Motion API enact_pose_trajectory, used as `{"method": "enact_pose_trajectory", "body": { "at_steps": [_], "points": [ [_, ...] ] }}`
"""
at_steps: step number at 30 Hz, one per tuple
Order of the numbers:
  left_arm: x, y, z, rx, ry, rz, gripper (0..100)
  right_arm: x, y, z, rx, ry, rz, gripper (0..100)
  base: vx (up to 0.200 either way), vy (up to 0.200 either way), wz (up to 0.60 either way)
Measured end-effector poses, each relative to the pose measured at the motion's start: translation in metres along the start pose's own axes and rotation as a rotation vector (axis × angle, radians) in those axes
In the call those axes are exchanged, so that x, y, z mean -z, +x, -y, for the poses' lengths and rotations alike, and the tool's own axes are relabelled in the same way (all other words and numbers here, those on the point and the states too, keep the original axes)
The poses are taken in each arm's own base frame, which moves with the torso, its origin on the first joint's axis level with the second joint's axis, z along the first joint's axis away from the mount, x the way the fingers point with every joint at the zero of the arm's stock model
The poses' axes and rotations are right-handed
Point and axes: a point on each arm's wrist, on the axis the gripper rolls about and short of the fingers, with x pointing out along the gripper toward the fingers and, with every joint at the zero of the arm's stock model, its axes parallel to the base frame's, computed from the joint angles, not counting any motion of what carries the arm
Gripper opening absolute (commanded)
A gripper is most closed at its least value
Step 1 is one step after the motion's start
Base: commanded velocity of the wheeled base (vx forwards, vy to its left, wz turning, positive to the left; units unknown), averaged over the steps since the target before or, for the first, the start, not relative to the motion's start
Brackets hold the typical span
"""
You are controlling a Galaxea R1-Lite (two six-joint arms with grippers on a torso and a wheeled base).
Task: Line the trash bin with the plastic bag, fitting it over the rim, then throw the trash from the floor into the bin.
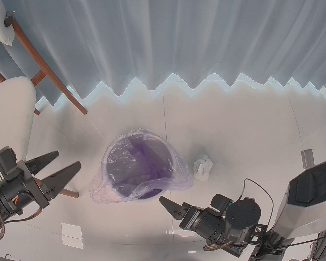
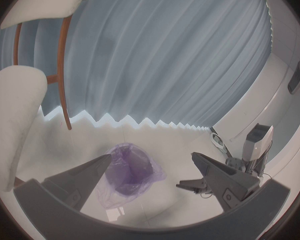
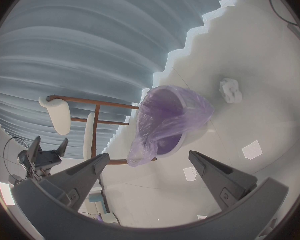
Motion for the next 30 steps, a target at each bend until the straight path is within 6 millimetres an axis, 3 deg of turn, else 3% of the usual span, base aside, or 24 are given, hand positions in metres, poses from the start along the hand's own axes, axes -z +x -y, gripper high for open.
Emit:
{"method": "enact_pose_trajectory", "body": {
  "at_steps": [11,20,25,30],
  "points": [
    [-0.021,0.001,0.008,0.035,0.025,0.078,100,0.01,0.037,-0.019,0.042,0.067,-0.06,100,0.0,0.0,0.0],
    [-0.018,-0.005,0.011,0.05,0.096,0.08,100,-0.005,0.083,-0.038,0.071,0.144,-0.036,100,0.0,0.0,0.0],
    [-0.01,-0.009,0.01,0.046,0.146,0.062,100,-0.022,0.109,-0.028,0.106,0.171,0.007,100,0.0,0.0,0.0],
    [-0.006,-0.011,0.01,0.044,0.152,0.05,100,-0.029,0.121,-0.014,0.144,0.181,0.026,100,0.0,0.0,0.0]
  ]
}}
